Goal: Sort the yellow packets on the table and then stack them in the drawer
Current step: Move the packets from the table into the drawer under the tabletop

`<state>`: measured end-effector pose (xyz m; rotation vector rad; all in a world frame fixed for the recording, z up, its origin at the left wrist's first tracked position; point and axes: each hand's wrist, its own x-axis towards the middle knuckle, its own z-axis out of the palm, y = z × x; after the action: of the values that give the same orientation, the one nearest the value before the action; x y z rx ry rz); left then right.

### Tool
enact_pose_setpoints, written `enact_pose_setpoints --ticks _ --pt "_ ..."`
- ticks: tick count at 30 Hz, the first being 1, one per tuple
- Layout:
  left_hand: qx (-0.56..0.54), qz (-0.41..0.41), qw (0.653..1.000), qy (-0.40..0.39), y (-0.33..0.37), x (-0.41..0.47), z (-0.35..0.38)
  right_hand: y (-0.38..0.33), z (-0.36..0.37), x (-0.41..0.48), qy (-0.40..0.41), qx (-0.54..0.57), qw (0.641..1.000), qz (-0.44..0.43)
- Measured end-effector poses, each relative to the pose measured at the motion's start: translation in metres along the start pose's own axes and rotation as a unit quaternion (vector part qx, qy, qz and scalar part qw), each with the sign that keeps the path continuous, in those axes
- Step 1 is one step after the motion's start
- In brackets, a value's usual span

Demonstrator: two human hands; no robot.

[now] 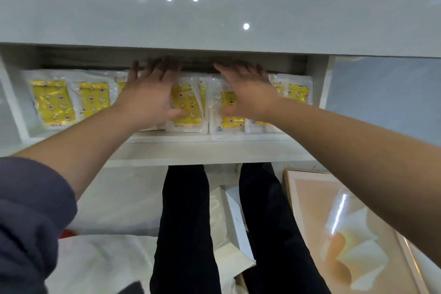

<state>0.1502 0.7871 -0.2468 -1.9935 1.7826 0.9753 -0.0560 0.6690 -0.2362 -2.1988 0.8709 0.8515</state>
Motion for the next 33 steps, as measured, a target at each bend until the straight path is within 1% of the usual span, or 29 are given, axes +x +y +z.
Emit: enact_pose_setpoints --ticks 3,6,9,14,18,21,25,28,33 --pt "0.019 -0.002 1.000 -0.022 -0.023 -0.002 0.003 -0.028 0.004 0.013 -0.005 0.019 1.000 0.000" --pt "0.031 -0.008 0.999 -0.024 -0.027 0.001 0.005 -0.047 0.009 0.025 0.000 0.032 0.999 0.003" --pt "0.033 -0.008 0.999 -0.017 -0.021 0.002 0.008 -0.053 0.008 0.031 0.007 0.049 0.998 0.027" --pt "0.041 -0.013 0.999 -0.004 -0.019 0.000 0.009 -0.054 0.008 0.030 0.025 0.081 0.996 0.040" --pt "0.027 -0.005 1.000 -0.012 -0.024 0.002 0.007 -0.057 0.010 0.025 0.029 0.037 0.998 0.038" --pt "-0.007 0.005 1.000 -0.013 -0.037 -0.001 0.005 -0.065 0.012 0.027 0.063 0.008 0.998 0.006" --pt "-0.036 -0.001 0.999 0.000 -0.054 -0.006 0.003 -0.069 0.014 0.033 0.092 0.020 0.995 -0.014" --pt "-0.053 -0.016 0.998 0.000 -0.064 -0.009 0.004 -0.074 0.016 0.038 0.089 0.021 0.996 -0.008" --pt "-0.044 0.006 0.999 -0.031 -0.069 -0.009 0.002 -0.080 0.016 0.045 0.073 0.040 0.996 -0.014"
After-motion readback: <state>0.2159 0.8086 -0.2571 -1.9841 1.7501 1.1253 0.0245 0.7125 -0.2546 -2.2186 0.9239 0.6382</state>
